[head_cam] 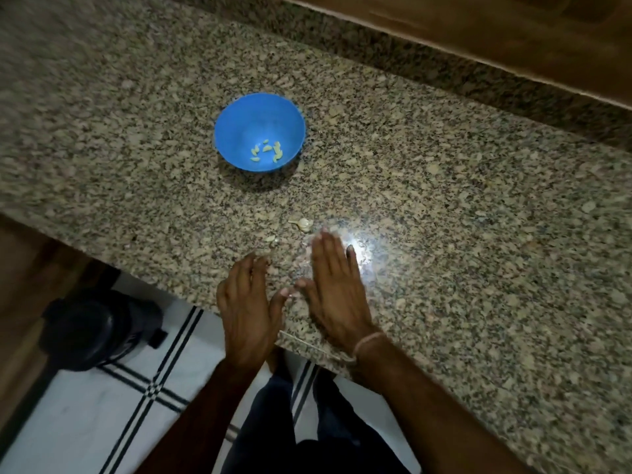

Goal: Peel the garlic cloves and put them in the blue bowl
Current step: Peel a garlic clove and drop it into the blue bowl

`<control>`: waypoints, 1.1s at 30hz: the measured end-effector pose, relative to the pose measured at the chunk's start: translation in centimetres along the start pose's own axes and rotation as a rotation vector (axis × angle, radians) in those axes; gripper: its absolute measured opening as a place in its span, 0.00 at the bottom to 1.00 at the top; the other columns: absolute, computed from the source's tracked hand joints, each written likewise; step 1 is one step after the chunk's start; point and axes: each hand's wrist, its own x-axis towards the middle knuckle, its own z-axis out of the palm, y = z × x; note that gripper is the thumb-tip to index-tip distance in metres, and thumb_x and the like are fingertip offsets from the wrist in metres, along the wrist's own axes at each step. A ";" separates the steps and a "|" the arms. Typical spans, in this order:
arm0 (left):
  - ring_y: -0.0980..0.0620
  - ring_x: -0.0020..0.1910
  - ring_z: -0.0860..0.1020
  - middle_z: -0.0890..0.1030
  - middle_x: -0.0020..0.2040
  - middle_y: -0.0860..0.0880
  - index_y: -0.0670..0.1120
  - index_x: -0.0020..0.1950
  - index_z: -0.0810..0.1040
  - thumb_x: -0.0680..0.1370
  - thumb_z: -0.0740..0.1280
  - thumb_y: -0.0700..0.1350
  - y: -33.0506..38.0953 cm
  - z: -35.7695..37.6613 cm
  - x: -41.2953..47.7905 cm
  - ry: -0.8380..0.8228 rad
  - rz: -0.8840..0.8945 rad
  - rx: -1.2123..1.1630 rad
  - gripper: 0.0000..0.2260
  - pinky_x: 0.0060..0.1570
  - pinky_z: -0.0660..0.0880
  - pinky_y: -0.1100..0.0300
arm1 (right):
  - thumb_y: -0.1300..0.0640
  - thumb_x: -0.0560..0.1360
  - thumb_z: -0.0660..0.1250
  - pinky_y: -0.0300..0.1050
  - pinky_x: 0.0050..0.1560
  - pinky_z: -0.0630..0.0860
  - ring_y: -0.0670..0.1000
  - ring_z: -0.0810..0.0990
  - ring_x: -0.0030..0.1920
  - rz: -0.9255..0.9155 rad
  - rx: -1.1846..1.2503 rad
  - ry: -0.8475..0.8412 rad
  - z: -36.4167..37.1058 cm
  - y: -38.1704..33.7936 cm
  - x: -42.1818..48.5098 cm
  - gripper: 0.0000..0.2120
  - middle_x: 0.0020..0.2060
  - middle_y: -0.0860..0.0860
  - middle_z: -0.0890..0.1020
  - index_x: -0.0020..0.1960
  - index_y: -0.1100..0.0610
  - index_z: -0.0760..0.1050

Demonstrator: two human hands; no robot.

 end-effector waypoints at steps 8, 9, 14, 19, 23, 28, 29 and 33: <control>0.44 0.77 0.64 0.68 0.78 0.45 0.46 0.76 0.71 0.82 0.65 0.56 -0.1 0.1 -0.1 0.033 -0.051 -0.074 0.25 0.72 0.60 0.43 | 0.52 0.83 0.67 0.52 0.82 0.57 0.58 0.60 0.81 -0.180 0.049 0.039 -0.3 0.1 2.5 0.31 0.81 0.59 0.64 0.82 0.62 0.61; 0.44 0.76 0.65 0.69 0.77 0.45 0.46 0.75 0.72 0.82 0.68 0.53 0.0 0.0 -0.2 0.047 -0.064 -0.096 0.23 0.71 0.61 0.44 | 0.54 0.83 0.67 0.54 0.81 0.60 0.59 0.62 0.80 -0.226 0.032 0.040 0.0 -0.1 2.6 0.29 0.80 0.59 0.66 0.81 0.62 0.64; 0.51 0.63 0.73 0.76 0.63 0.49 0.47 0.67 0.78 0.81 0.71 0.43 1.2 -0.8 -0.9 0.118 -0.151 -0.387 0.14 0.61 0.72 0.56 | 0.60 0.81 0.71 0.49 0.55 0.79 0.54 0.75 0.64 -0.254 0.015 0.109 -0.8 -0.1 0.4 0.17 0.66 0.52 0.79 0.69 0.58 0.78; 0.56 0.54 0.83 0.86 0.55 0.49 0.48 0.59 0.83 0.84 0.67 0.43 2.7 -1.4 0.2 0.050 -0.570 -1.048 0.07 0.53 0.79 0.63 | 0.60 0.79 0.71 0.44 0.40 0.63 0.46 0.65 0.49 -0.200 -0.068 0.112 -1.8 -0.6 1.9 0.06 0.48 0.47 0.77 0.51 0.52 0.75; 0.50 0.61 0.83 0.84 0.61 0.46 0.46 0.60 0.81 0.87 0.61 0.46 3.8 -1.9 1.6 -0.095 -0.746 -1.510 0.10 0.65 0.77 0.55 | 0.67 0.77 0.69 0.47 0.41 0.74 0.49 0.76 0.43 -0.012 0.205 0.075 -2.6 -2.1 3.2 0.09 0.41 0.47 0.81 0.43 0.54 0.77; 0.48 0.51 0.82 0.85 0.50 0.44 0.43 0.53 0.83 0.86 0.61 0.50 5.9 -2.2 3.3 -0.127 -1.059 -1.924 0.15 0.55 0.80 0.53 | 0.63 0.78 0.73 0.41 0.46 0.84 0.42 0.87 0.43 0.127 0.571 -0.013 -4.5 -4.8 2.2 0.07 0.41 0.44 0.88 0.46 0.53 0.88; 0.48 0.47 0.83 0.85 0.45 0.45 0.44 0.49 0.83 0.86 0.61 0.52 6.2 -2.1 3.4 -0.117 -1.130 -1.950 0.16 0.53 0.80 0.52 | 0.64 0.79 0.73 0.43 0.50 0.85 0.42 0.87 0.46 0.127 0.591 -0.021 -4.8 -5.2 1.9 0.08 0.45 0.45 0.89 0.49 0.53 0.88; 0.49 0.42 0.80 0.81 0.37 0.47 0.46 0.42 0.79 0.84 0.64 0.56 6.1 -1.5 3.9 -0.070 -1.191 -1.988 0.17 0.61 0.79 0.50 | 0.71 0.78 0.70 0.48 0.57 0.85 0.45 0.87 0.53 0.104 0.694 -0.002 -6.0 -5.9 0.8 0.14 0.51 0.47 0.89 0.55 0.56 0.87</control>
